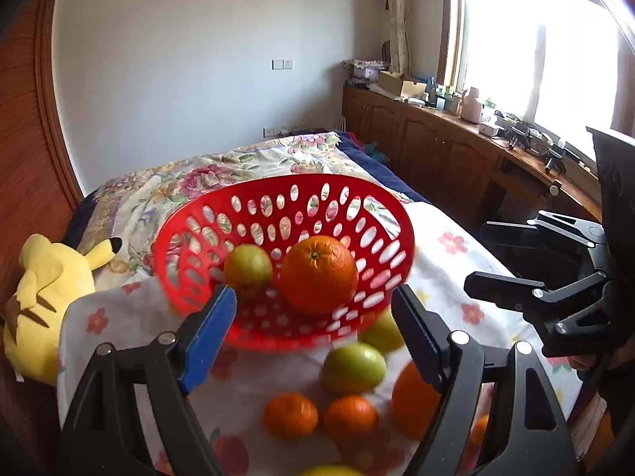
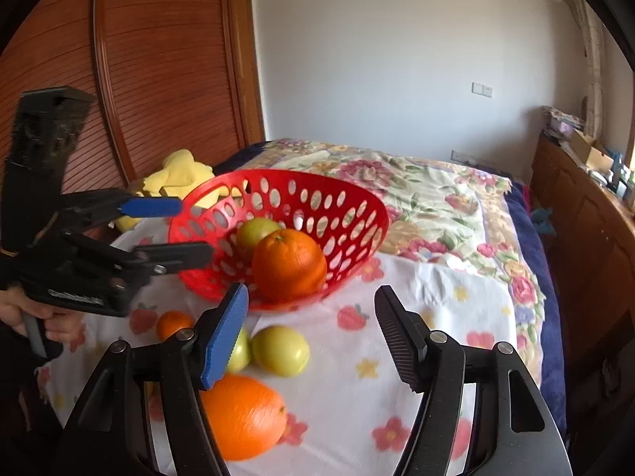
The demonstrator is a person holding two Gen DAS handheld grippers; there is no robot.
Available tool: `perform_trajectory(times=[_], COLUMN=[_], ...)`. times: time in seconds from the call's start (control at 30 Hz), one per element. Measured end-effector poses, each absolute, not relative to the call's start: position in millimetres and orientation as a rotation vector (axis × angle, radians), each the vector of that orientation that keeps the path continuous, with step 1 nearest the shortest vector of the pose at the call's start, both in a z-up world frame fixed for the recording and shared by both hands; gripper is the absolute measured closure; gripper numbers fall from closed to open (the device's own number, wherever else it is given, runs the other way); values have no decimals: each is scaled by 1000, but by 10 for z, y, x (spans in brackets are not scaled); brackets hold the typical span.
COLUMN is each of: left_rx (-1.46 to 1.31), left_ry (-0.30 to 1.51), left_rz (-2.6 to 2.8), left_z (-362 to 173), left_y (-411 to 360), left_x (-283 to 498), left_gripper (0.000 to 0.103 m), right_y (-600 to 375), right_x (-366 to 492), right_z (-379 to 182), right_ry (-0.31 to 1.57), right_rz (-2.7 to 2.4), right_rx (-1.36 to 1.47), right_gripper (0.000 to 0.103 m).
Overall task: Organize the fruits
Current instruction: 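Grasp the yellow lemon with the left tool while the right tool grasps a mandarin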
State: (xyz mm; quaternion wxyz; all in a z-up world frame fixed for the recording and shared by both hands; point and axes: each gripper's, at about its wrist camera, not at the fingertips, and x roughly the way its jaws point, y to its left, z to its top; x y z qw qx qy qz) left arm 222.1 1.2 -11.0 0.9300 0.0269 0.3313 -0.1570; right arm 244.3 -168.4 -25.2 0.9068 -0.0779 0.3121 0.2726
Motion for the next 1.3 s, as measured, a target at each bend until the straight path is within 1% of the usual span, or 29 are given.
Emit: perform_trajectory(times=[0.3,0.6,0.9,1.3], left_rx=[47,48,33,28], left_ry=[681,698,712,732], left_rz=[-302,-266,-260,-259], left_z=[-395,-745,-1044,-1184], left_y=[206,235,211,182], left_x=[1634,1249,1143,1155], left_gripper=[23,23,23,22], right_y=[-1645,-1585,-1640,-1705], right_x=[1919,1536,1338,1163], right_z=[-478,-729,-1053,-1243], right_ry=[637,653,701,727], right_rz=[548,544,530,516], right_rx=[-119,-93,-70,-85], right_gripper=[34,34,34,34])
